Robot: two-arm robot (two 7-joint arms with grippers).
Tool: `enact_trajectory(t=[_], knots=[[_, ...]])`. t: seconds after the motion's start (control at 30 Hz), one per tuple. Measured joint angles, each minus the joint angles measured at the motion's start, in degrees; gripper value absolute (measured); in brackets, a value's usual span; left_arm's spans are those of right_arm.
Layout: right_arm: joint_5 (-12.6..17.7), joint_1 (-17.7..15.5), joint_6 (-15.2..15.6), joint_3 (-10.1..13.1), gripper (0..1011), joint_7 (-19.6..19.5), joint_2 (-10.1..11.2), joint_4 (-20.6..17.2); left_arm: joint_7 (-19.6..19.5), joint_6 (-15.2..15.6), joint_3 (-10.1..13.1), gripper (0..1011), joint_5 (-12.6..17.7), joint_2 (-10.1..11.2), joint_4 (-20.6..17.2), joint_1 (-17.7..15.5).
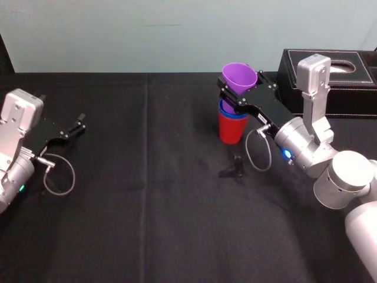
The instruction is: Stack the three plastic cups sequentially using one hand.
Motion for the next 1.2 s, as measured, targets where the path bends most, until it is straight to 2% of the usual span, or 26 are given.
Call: enact_trajectory(t=[1.2], knots=[[0.64, 0.76, -1.96, -0.30, 739, 1.98, -0.52, 4.72, 0.00, 0.00, 0.00, 1005, 0.00, 0.00, 0.00, 0.00]])
